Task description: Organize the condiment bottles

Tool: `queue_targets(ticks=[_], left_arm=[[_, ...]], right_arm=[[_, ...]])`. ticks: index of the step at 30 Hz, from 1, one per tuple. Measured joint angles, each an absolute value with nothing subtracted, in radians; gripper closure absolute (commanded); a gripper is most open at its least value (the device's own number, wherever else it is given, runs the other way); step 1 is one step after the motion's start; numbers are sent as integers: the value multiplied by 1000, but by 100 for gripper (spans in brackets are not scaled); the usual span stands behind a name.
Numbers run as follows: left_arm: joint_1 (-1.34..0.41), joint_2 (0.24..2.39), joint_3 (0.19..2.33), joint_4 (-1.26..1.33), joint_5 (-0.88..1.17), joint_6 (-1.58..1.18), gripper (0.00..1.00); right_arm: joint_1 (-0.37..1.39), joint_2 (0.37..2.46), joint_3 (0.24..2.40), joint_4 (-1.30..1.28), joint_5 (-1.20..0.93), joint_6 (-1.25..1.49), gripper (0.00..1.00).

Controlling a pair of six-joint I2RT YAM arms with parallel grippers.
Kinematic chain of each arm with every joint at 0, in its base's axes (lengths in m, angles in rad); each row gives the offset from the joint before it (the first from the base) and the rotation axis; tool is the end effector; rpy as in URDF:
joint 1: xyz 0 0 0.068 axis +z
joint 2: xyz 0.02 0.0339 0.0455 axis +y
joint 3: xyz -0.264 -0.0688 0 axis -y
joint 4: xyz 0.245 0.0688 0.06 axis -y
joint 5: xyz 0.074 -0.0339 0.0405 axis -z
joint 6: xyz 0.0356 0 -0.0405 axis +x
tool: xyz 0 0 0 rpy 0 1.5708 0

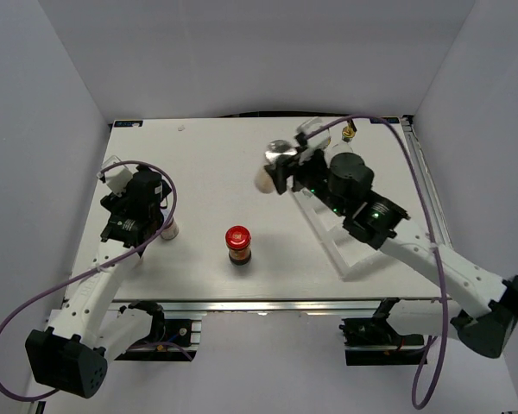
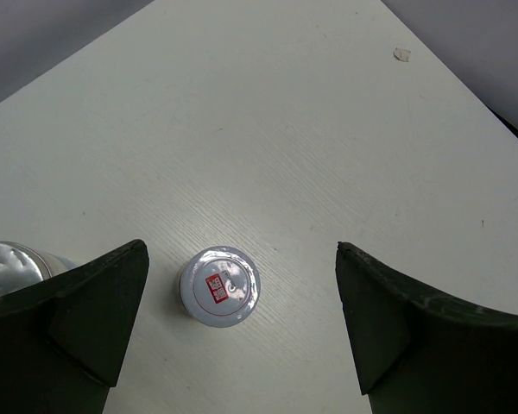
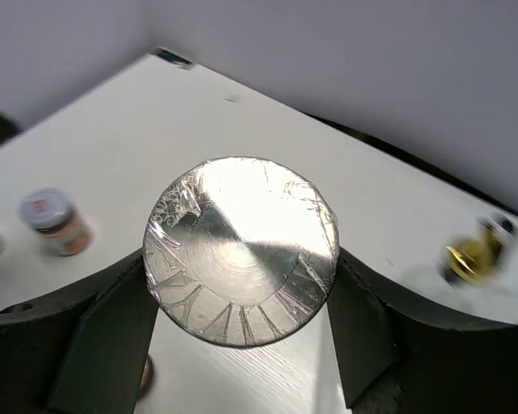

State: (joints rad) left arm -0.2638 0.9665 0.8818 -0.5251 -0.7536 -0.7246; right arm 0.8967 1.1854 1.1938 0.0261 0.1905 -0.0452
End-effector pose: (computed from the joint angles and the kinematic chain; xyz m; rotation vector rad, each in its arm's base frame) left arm 0.2005 -0.0289 0.3126 -0.8437 1.8213 0.1988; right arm 0.1764 0.2100 0.4239 -0.5679 1.4538 0.5289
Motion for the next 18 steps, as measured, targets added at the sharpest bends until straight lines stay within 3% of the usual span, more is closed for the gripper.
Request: queue_targets(ticks=[9,18], left_arm=[[-264,967,874,-497,-723,-711,2],[-264,967,874,-497,-723,-711,2]], right_arm=[[642,990,1034,-239,491,94,99],[410,1046,932,-167,473,89,100]])
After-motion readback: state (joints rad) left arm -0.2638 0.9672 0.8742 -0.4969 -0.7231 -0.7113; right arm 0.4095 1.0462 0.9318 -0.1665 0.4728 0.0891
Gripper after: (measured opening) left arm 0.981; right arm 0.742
